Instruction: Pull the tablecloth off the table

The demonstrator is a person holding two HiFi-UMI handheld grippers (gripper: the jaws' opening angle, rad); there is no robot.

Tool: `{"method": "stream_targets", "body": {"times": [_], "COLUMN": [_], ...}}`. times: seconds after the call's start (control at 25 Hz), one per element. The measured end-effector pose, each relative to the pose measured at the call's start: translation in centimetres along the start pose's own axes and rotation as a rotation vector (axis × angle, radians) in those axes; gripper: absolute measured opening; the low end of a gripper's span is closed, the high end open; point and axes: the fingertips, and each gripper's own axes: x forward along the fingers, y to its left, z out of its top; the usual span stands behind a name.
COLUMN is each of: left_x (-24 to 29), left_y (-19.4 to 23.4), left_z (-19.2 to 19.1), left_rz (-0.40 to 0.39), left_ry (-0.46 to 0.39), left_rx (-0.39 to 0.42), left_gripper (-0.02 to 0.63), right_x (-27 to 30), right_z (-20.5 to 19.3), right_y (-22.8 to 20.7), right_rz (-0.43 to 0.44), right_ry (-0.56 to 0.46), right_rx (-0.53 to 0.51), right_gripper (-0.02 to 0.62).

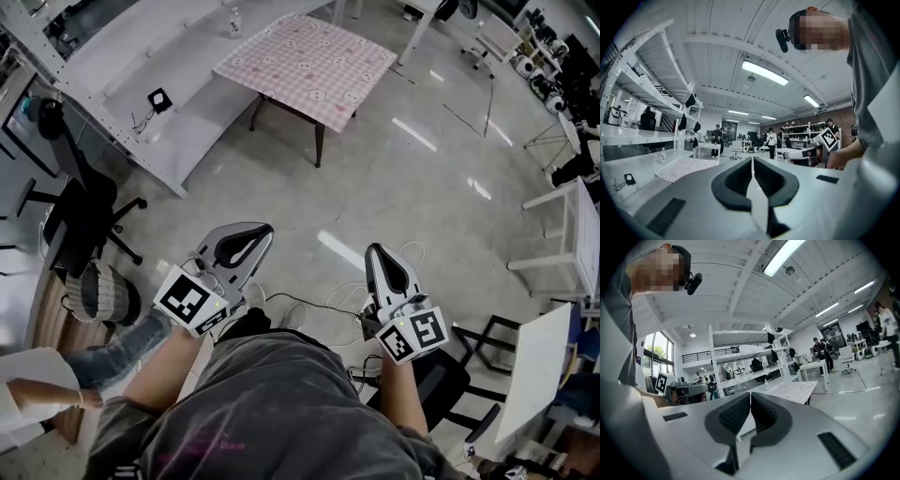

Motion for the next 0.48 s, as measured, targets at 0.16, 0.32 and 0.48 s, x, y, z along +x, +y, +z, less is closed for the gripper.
{"method": "stream_targets", "body": {"times": [0.16,0.32,0.48], "left_x": [0.5,0.9,1.2], "left_y": [-0.8,-1.3,-1.7], "left_z": [-0.6,-1.0,-0.8], "left_rz": [0.011,0.026,0.040], "left_ry": [0.030,0.045,0.039], "left_rx": [0.005,0.003,0.010], "left_gripper": [0.066,0.128,0.158], "right_x": [-0.8,-1.5,-2.1], "right_z": [-0.3,-0.5,-0.4], "right_y": [-0.8,-1.5,-2.0], "right_rz": [-0.007,-0.005,-0.007], "right_ry": [0.001,-0.003,-0.001], "right_rx": [0.014,0.026,0.027], "right_gripper": [-0.009,-0.003,0.031]}}
